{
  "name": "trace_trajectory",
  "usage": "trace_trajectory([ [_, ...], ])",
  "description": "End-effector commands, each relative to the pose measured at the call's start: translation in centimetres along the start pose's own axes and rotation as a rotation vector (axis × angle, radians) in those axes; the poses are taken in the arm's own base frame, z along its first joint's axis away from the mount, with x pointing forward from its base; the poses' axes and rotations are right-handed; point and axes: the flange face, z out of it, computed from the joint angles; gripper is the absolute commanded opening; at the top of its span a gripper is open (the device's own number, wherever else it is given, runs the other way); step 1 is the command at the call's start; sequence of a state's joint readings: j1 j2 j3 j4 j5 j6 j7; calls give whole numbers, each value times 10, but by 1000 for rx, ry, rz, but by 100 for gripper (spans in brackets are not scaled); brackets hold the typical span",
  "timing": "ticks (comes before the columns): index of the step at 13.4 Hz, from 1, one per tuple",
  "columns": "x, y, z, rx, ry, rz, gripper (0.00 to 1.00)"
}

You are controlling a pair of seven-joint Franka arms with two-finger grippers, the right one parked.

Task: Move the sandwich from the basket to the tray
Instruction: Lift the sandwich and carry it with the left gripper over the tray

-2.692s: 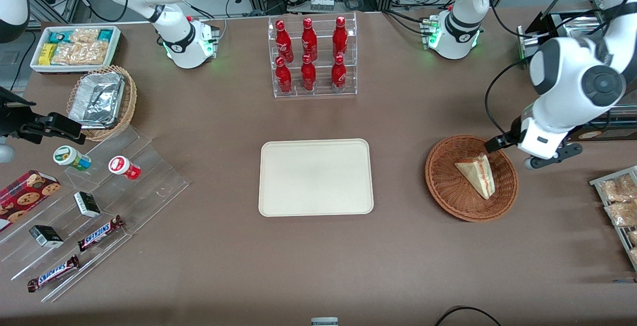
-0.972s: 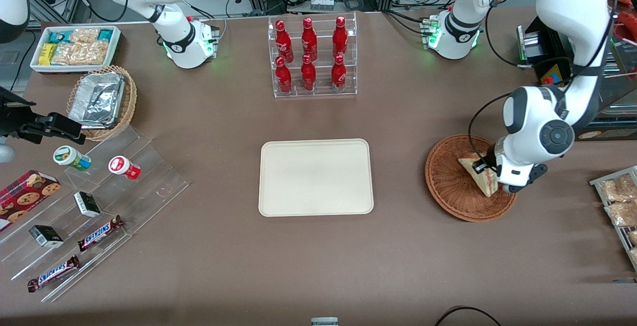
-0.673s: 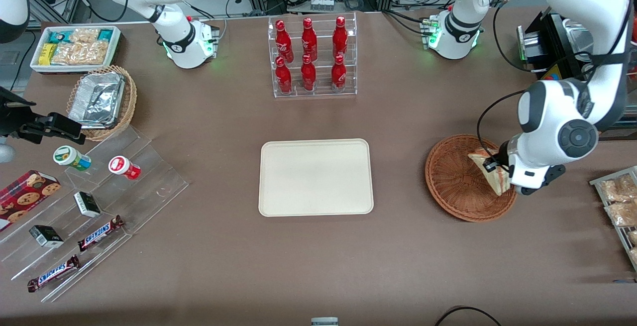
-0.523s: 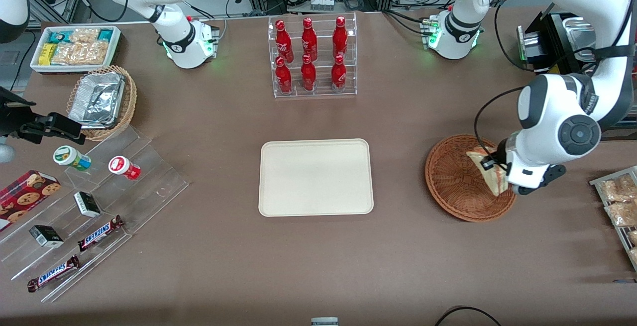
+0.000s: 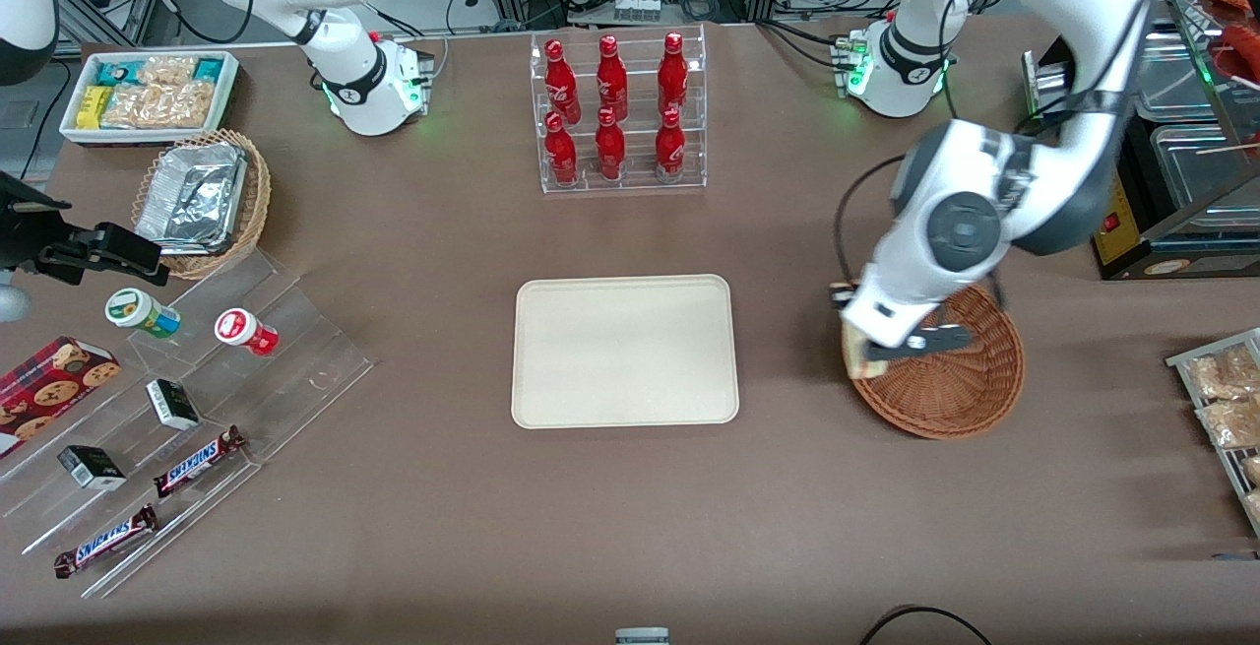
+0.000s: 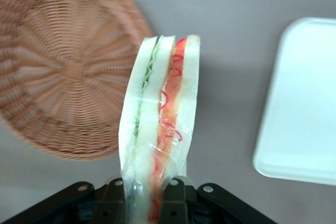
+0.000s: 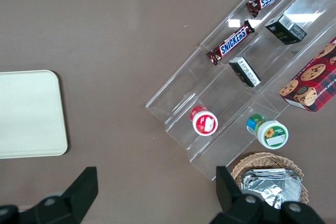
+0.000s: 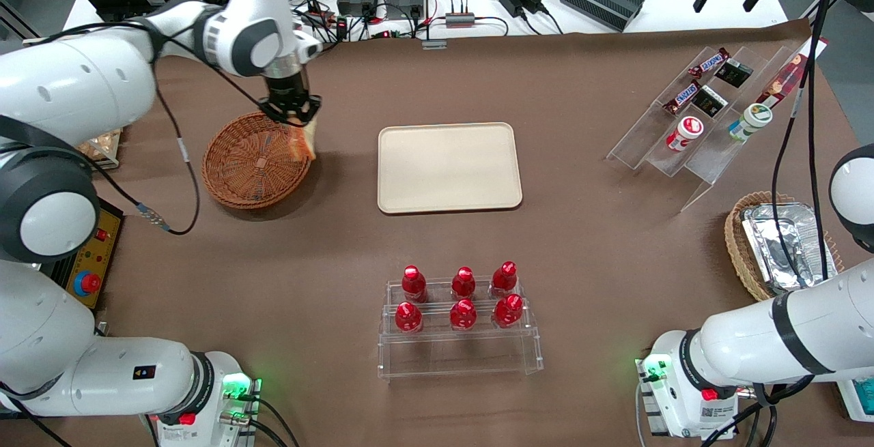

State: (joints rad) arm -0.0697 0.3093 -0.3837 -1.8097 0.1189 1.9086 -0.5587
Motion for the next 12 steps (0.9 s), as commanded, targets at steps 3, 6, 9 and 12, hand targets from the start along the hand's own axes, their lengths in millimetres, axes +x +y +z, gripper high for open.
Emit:
trace_trajectory([
  [3,0,105,15,-3,6,71,0],
  [6,-2,163,45,37,37,38,0],
  [9,1,195,68,58,61,36,0],
  [12,6,217,80,34,61,57,0],
])
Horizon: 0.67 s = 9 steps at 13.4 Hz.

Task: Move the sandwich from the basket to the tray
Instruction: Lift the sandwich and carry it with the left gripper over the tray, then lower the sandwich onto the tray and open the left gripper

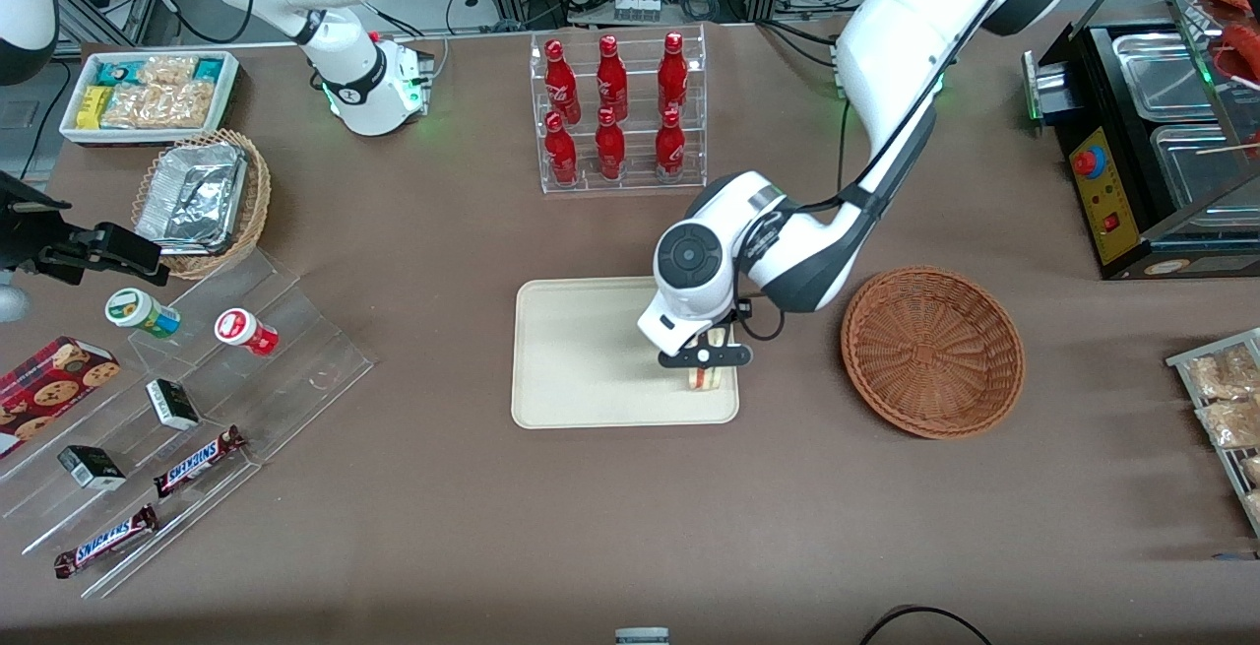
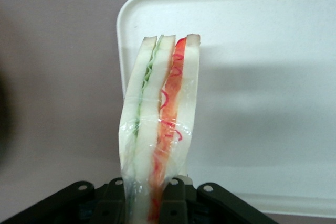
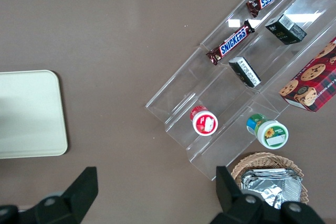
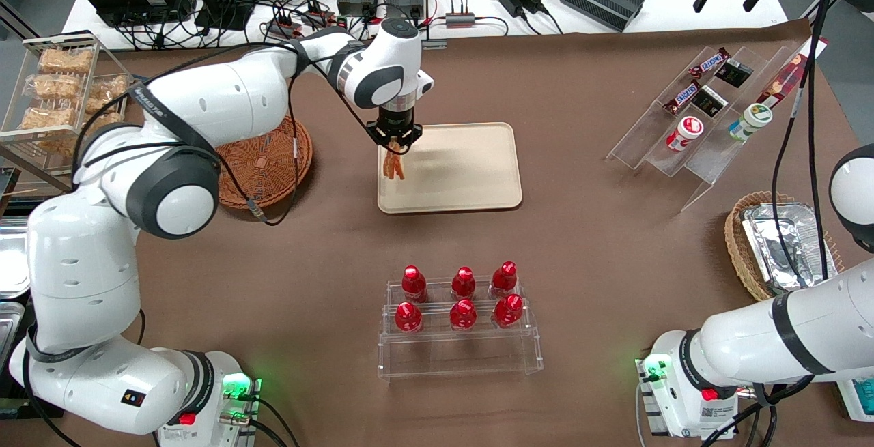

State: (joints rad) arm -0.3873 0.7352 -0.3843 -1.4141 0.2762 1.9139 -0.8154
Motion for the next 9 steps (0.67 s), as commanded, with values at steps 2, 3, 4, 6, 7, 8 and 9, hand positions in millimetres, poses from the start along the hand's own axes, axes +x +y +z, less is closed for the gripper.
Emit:
trace_trajectory([
  [2,16,28,10,-17,19,-6,0],
  [3,17,30,11,-20,20,-6,0],
  [4,15,36,13,-22,20,-2,0],
  [6,18,38,19,-30,19,-4,0],
  [7,19,40,23,-37,22,-3,0],
  [8,19,41,26,-40,23,-2,0],
  [9,20,41,29,-40,20,-4,0],
])
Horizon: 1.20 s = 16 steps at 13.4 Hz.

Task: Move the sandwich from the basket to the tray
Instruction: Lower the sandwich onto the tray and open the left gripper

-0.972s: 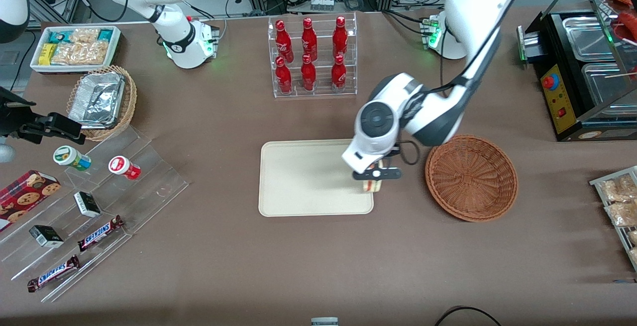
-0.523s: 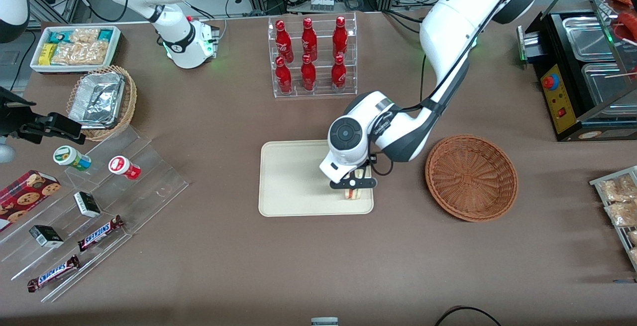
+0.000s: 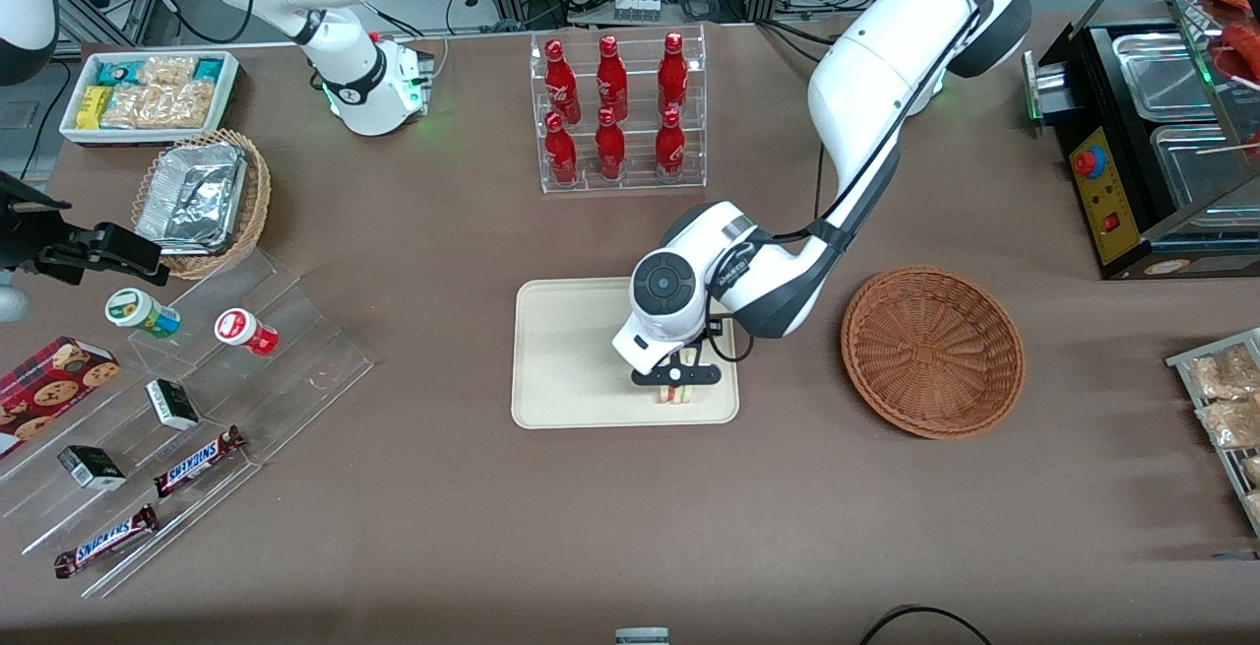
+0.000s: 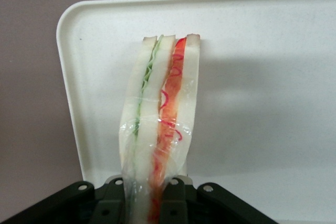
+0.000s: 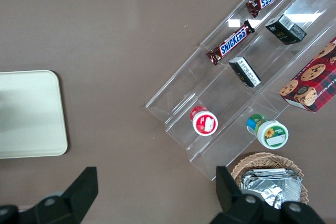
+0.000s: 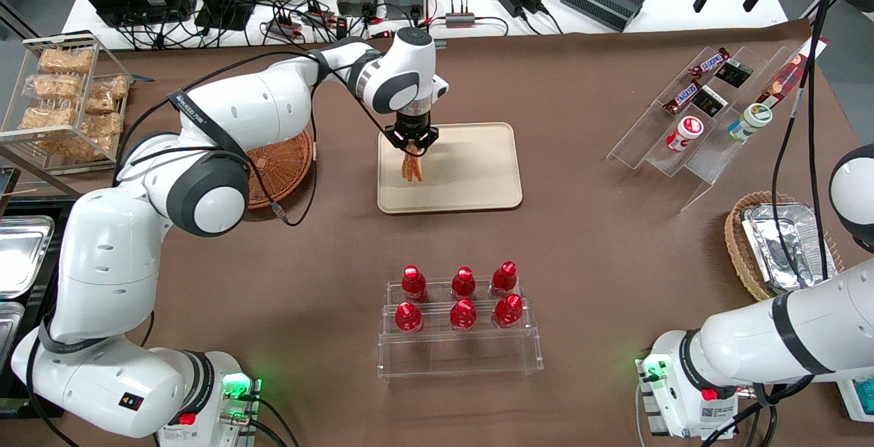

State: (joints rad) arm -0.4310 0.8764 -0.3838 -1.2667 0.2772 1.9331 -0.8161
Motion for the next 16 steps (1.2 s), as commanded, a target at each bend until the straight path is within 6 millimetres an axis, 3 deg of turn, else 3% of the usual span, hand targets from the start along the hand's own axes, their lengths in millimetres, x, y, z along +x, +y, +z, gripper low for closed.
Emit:
trace_trajectory([
  [1,5,7,1,2,27,-17,18],
  [2,6,7,5,3,26,-14,72],
  [3,5,8,6,2,27,-15,100],
  [7,6,6,-2,2,35,-41,100],
  [10,8,0,-28,2,67,-78,100],
  [12,10,-9,-58,0,78,-94,100],
  [16,10,-27,-140,-17,132,-123,100],
])
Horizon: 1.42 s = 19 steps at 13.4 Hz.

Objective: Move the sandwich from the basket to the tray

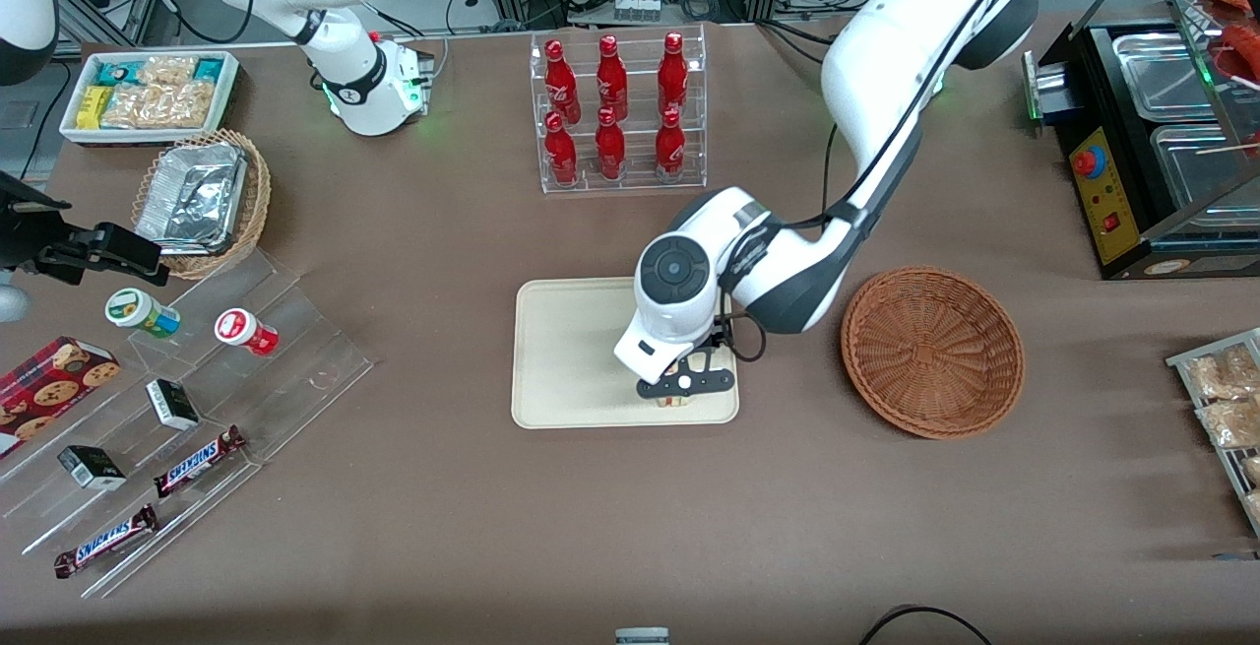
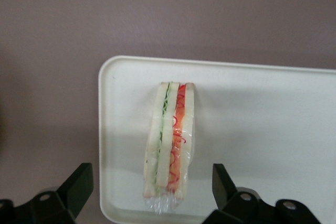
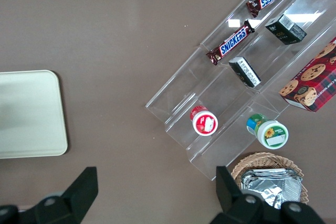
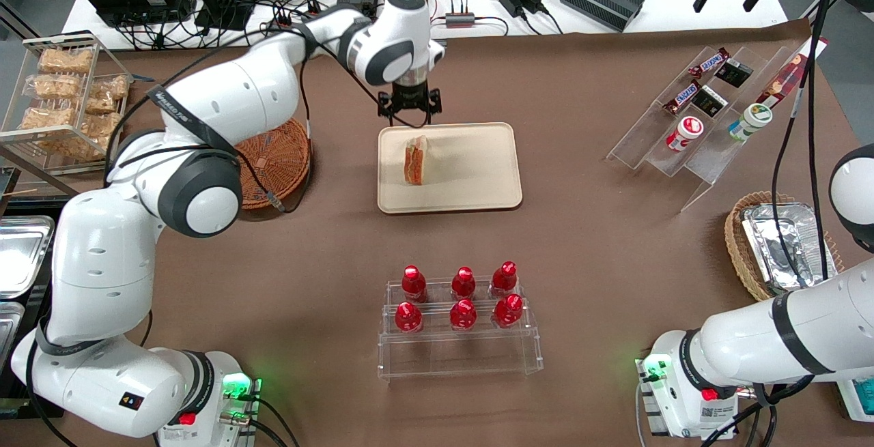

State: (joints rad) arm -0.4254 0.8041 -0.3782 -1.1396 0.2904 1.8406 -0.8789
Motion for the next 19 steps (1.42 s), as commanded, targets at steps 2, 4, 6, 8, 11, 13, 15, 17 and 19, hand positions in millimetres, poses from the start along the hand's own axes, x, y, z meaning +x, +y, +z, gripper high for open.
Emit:
trace_trajectory([
  [2,18,-44,-72,32,65,-76,100],
  [4,29,-74,-105,23,78,-56,100],
  [6,44,-125,-126,42,14,-15,100],
  [8,60,-186,-156,-2,-29,-94,100],
  [11,59,-251,-183,38,-110,-81,100],
  [13,52,-280,-197,36,-134,-84,100],
  [15,45,-330,-211,6,-151,-126,100],
  [17,37,-355,-226,-18,-179,-137,100],
  [19,24,-380,-243,-29,-213,-158,100],
])
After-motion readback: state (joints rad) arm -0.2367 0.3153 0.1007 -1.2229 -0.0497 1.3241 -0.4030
